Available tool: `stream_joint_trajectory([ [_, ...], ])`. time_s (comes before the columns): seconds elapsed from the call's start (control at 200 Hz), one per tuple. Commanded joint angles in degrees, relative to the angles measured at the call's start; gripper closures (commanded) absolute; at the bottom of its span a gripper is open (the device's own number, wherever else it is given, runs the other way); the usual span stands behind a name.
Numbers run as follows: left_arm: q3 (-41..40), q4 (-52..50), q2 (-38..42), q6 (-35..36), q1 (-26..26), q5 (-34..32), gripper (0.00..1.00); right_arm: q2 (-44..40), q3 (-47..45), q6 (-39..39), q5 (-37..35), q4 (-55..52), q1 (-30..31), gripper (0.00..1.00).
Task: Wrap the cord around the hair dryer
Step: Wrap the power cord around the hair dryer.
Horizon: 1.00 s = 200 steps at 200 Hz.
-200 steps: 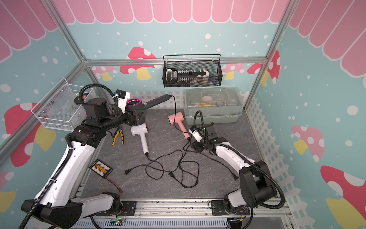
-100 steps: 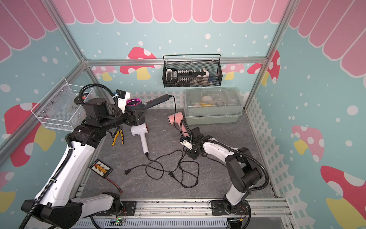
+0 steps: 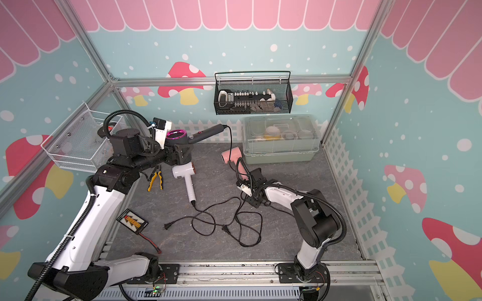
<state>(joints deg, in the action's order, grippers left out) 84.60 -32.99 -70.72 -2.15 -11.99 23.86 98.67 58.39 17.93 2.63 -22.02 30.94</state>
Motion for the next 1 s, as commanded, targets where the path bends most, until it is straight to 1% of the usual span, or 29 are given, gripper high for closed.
stream_joint_trajectory([
  [0.0, 1.5, 2.6, 0.3, 0.7, 0.5, 1.6, 1.00, 1.3, 2.7, 1.5, 3.1, -4.2, 0.7, 0.55],
  [0.22, 1.8, 2.7, -0.2, 0.7, 0.5, 1.8, 1.00, -1.9, 2.1, 1.0, 3.7, -4.8, 1.1, 0.55],
  [0.39, 1.8, 2.8, -0.5, 0.4, 0.5, 2.2, 1.00, 2.5, 3.8, 1.9, 1.8, -7.1, 1.2, 0.56],
  [0.485, 1.7, 2.8, -0.3, 0.5, 0.5, 2.1, 1.00, 4.3, 4.0, 1.8, 0.8, -6.3, 1.2, 0.58],
  [0.54, 1.7, 2.8, -0.2, 0.6, 0.5, 2.1, 1.00, 5.2, 4.2, 1.8, -0.6, -5.6, 1.1, 0.63],
  [0.65, 1.8, 2.8, -0.1, 0.6, 0.6, 2.1, 1.00, 6.4, 4.6, 1.9, -3.5, -4.7, 1.3, 0.78],
  [0.815, 1.7, 2.8, -0.2, 0.6, 0.6, 1.8, 1.00, 3.8, 4.0, 2.1, -5.6, -3.6, 1.4, 1.00],
  [0.995, 1.1, 3.3, -0.6, 0.5, 0.7, 1.9, 1.00, -4.1, 3.9, 2.4, -7.6, -5.2, 1.7, 1.00],
])
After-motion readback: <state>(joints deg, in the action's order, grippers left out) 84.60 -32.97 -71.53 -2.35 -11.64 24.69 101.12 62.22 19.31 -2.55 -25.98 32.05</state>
